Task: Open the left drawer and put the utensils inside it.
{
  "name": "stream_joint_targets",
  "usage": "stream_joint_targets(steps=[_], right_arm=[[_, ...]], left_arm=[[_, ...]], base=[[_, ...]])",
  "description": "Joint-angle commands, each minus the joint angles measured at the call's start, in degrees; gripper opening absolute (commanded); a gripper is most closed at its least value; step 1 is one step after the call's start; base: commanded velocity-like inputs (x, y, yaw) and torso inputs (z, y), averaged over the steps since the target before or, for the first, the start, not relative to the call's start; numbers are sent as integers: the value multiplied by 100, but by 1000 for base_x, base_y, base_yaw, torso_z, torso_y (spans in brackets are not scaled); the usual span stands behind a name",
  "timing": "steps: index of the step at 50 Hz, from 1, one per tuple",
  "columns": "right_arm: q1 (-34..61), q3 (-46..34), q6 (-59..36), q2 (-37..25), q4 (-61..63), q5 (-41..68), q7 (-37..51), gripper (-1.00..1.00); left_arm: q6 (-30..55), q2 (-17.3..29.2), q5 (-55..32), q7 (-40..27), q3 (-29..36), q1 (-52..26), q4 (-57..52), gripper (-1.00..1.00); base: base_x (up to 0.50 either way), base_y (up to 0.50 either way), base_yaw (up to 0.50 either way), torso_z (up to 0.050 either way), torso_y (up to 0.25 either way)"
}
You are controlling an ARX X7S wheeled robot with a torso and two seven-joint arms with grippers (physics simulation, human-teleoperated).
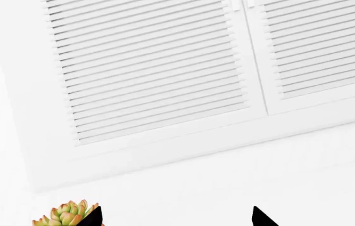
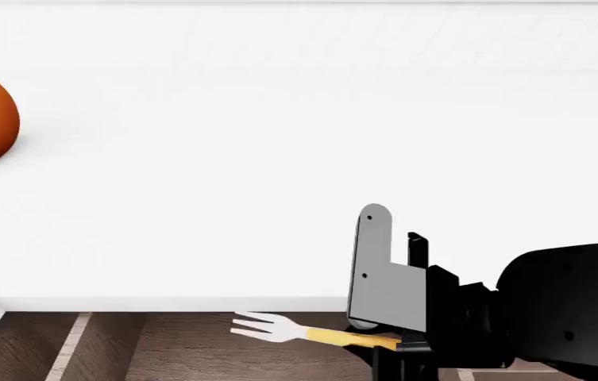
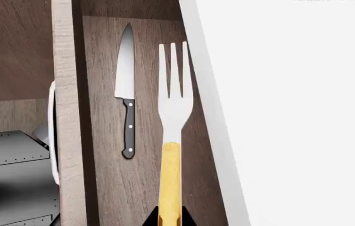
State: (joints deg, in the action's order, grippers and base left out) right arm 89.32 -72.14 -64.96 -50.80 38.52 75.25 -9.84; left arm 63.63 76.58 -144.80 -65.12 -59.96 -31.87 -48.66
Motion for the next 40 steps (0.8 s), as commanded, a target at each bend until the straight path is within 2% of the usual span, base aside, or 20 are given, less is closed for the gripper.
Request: stream_joint_targets(steps=[1,6,7,25,40], right_arm=[[-20,-85,28,144,-88,-204,-97,-100],[-7,-103,27,144,-73,-274,-85,-100],[1,-100,27,142,-66,-279,-78,100],[98,-21,-3,51,18,-164,62,100],[885,705,129,76,404,768,551,100]], left_arm=[[26,-24,-3,-9,-14,11,3,100],[32,-27,-10,-11,-22,14,6,100],[32,-22,-12,-10,-26,12,9,100],[-3,18,-22,0,-32,9,14,100],[-35,35,-25,-2,-29,11,-5,100]], base=[[0,0,0,0,0],[0,0,0,0,0],[0,0,0,0,0],[0,0,0,0,0],[0,0,0,0,0]])
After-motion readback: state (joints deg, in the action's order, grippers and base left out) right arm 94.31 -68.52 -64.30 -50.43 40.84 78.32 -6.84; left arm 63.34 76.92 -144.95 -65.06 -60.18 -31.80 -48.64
